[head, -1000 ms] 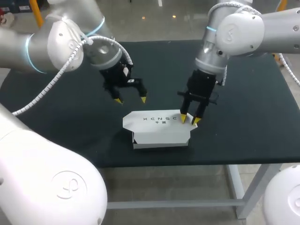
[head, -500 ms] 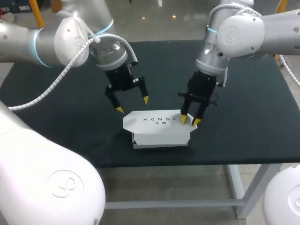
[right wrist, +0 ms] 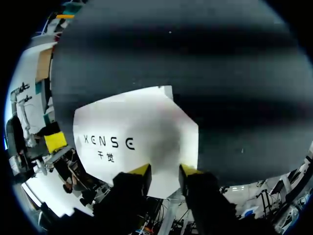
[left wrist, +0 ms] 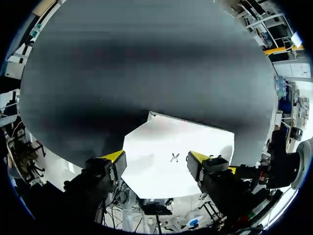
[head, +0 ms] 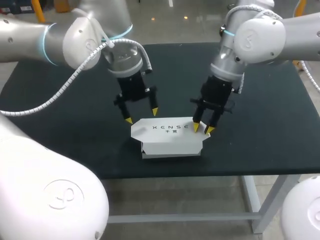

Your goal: Assemble the packaging by folding the flat box into shape, placing the metal phone stand inside, and closing the box properly

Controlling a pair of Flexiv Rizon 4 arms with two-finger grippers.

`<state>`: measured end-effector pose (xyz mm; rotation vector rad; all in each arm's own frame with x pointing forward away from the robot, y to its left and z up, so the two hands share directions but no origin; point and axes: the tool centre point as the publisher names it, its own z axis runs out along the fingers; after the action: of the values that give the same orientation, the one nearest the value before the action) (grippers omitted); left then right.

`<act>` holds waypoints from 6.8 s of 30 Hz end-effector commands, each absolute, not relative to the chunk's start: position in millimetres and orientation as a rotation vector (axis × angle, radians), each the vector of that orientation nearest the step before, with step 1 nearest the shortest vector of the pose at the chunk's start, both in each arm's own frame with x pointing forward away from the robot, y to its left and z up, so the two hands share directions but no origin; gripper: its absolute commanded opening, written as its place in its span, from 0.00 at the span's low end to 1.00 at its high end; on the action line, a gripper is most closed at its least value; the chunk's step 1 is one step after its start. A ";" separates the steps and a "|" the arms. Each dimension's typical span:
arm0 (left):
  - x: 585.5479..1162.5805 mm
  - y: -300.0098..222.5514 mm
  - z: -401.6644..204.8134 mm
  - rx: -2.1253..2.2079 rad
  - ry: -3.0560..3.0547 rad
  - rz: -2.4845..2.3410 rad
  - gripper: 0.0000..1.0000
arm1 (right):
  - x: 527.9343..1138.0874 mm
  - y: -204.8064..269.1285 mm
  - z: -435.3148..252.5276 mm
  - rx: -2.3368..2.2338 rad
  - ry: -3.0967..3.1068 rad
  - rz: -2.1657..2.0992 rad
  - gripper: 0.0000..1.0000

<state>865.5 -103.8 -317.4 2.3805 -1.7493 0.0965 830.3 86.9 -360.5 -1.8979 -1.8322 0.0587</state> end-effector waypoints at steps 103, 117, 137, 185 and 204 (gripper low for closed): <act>826.5 -108.9 -373.6 2.235 -2.047 0.242 0.64 | 829.0 90.1 -389.1 -1.945 -1.857 -0.468 0.44; 826.2 -108.7 -377.5 2.204 -2.066 0.281 0.65 | 831.0 94.5 -392.1 -1.920 -1.862 -0.464 0.44; 818.5 -100.0 -383.1 2.098 -2.079 0.492 0.63 | 835.0 94.8 -395.7 -1.898 -1.829 -0.486 0.43; 821.6 -104.0 -390.2 1.962 -2.092 0.655 0.59 | 829.9 105.9 -392.6 -1.777 -1.823 -0.624 0.48; 822.4 -105.1 -393.4 1.955 -2.079 0.660 0.56 | 829.9 107.5 -396.6 -1.771 -1.816 -0.614 0.48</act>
<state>820.3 -101.9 -383.5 1.9543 -2.0777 0.6592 829.3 103.2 -393.3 -1.7758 -1.8173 -0.6176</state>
